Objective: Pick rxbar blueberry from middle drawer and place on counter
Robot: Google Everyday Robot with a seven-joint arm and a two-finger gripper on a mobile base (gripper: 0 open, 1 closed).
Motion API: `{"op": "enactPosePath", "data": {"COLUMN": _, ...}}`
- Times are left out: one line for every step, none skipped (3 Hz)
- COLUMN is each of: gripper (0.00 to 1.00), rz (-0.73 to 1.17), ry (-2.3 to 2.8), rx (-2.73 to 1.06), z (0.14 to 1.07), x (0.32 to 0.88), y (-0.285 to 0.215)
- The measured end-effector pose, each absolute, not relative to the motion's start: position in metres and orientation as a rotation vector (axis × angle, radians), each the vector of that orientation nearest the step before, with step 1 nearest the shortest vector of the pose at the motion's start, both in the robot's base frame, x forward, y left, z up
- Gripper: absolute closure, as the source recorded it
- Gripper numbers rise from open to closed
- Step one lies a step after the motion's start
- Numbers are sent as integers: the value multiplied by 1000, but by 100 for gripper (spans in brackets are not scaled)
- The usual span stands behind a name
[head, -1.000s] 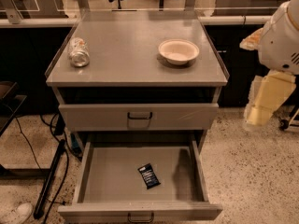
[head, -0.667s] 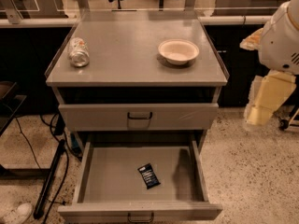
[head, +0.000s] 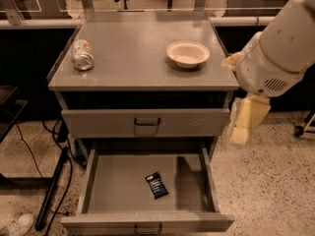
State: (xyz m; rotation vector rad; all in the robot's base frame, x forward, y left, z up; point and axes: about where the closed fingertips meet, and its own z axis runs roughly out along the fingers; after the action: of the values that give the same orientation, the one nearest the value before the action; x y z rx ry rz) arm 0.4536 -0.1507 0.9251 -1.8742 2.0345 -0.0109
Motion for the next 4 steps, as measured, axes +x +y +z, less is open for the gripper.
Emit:
{"op": "enactPosePath", "data": {"gripper": 0, "rz": 33, "ry": 2004, "rx": -1954, "z": 892, "x": 452, "y": -131}}
{"op": "enactPosePath", "data": {"gripper": 0, "rz": 33, "ry": 2004, "rx": -1954, "z": 892, "x": 452, "y": -131}}
{"op": "enactPosePath", "data": {"gripper": 0, "rz": 55, "ry": 2014, "rx": -1954, "z": 873, "x": 455, "y": -120}}
{"op": "enactPosePath", "data": {"gripper": 0, "rz": 81, "ry": 2012, "rx": -2023, "z": 821, "x": 466, "y": -94}}
